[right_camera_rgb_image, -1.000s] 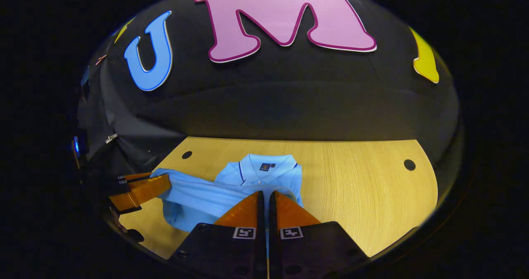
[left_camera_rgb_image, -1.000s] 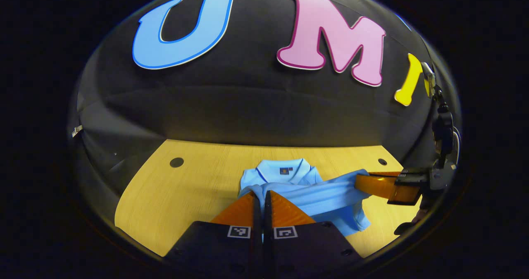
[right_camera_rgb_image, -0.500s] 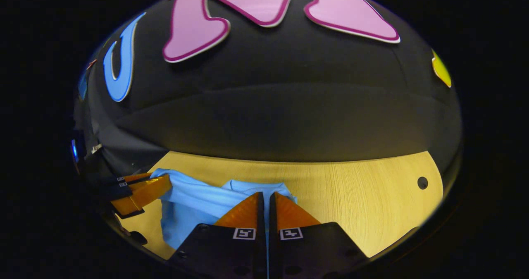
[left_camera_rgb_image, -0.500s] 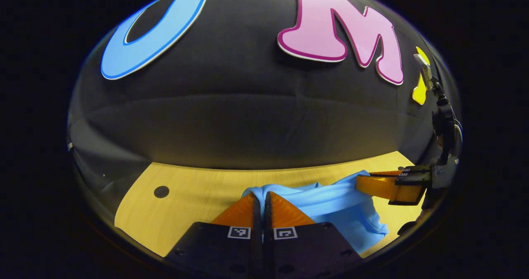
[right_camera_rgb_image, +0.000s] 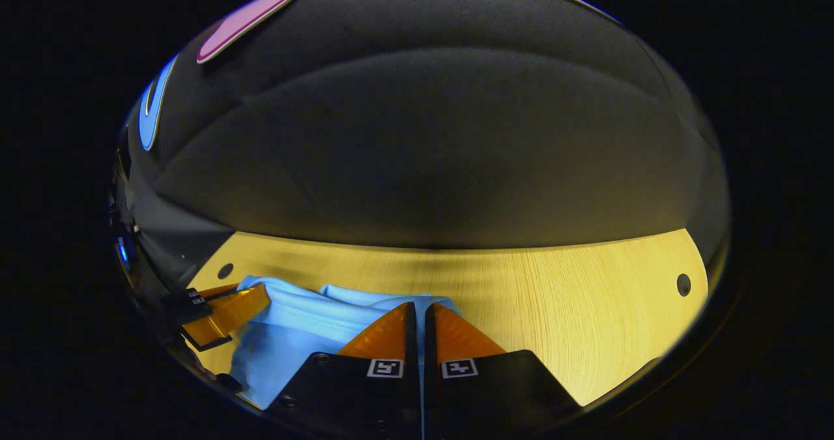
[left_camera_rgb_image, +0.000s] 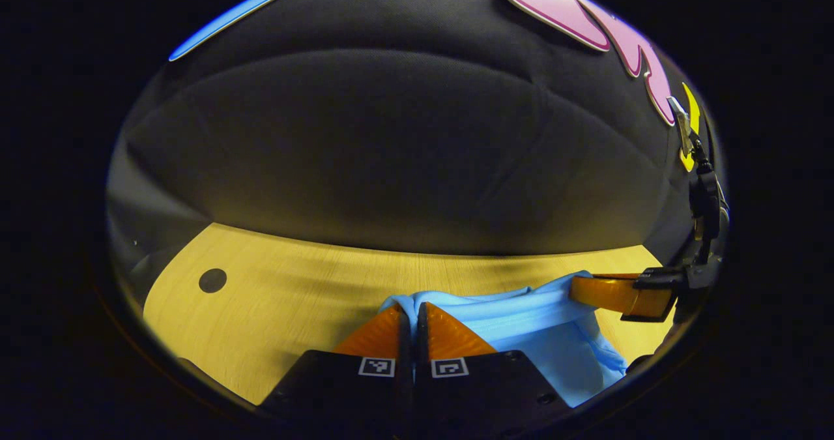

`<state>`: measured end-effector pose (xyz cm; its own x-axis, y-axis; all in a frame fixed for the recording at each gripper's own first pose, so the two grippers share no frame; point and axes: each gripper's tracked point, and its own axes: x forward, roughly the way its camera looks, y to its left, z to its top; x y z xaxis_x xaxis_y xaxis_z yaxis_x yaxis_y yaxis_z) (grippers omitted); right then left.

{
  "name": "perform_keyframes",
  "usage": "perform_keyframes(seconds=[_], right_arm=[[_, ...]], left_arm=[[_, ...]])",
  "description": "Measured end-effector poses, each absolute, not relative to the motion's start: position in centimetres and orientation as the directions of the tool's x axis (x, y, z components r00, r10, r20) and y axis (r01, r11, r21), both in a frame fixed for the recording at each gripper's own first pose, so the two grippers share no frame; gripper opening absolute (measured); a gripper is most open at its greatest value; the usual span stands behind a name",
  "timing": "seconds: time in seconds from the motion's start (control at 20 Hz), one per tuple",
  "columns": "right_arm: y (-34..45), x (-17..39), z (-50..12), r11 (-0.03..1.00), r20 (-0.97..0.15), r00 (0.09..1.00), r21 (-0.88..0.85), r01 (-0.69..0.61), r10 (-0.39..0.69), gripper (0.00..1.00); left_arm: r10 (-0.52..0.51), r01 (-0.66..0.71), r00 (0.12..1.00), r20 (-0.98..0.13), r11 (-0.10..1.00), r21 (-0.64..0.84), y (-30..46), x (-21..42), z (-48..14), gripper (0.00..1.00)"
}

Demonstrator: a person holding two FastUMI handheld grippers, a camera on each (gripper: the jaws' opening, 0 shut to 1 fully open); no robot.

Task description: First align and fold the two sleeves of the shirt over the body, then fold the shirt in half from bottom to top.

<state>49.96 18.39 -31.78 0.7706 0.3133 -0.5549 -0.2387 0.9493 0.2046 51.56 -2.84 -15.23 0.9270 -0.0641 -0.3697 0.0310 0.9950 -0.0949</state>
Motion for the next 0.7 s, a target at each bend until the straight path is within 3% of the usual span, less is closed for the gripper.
perform_keyframes(seconds=[0.05,0.1,0.2,0.25,0.3,0.4,0.45,0.7], right_arm=[[18.4,49.8,-31.6,0.95,-0.558,0.77,0.198,-0.24,0.311,0.06],[18.3,49.8,-31.7,0.951,-0.559,0.77,0.192,-0.24,0.307,0.06],[18.0,49.7,-31.4,0.951,-0.555,0.772,0.193,-0.243,0.31,0.12],[17.6,49.5,-30.8,0.95,-0.541,0.781,0.197,-0.243,0.312,0.19],[17.3,49.0,-29.9,0.949,-0.524,0.791,0.204,-0.242,0.315,0.33],[16.7,47.7,-28.0,0.949,-0.495,0.812,0.215,-0.23,0.309,0.76],[16.3,47.0,-27.1,0.95,-0.482,0.822,0.22,-0.223,0.305,0.97],[14.0,41.9,-21.1,0.968,-0.415,0.875,0.13,-0.212,0.248,0.98]], left_arm=[[-0.053,0.023,0.929,-0.367,0.996,-0.085,-2.6,51.6,-15.0,0.11],[-0.037,0.014,0.927,-0.373,0.998,-0.065,-2.6,51.6,-15.4,0.06],[-0.018,0.003,0.92,-0.392,0.999,-0.038,-2.4,51.2,-15.9,0.16],[-0.015,0.0,0.924,-0.382,0.999,-0.038,-2.3,51.0,-15.4,0.41],[-0.025,0.011,0.934,-0.358,0.999,-0.042,-2.4,50.8,-14.6,0.6],[-0.027,0.019,0.947,-0.32,0.999,-0.027,-2.6,49.8,-12.7,1.0],[-0.013,0.01,0.954,-0.298,1.0,-0.013,-2.4,48.4,-11.1,0.99],[-0.022,0.015,0.982,-0.187,0.999,-0.038,-2.5,42.2,-4.5,0.98]])
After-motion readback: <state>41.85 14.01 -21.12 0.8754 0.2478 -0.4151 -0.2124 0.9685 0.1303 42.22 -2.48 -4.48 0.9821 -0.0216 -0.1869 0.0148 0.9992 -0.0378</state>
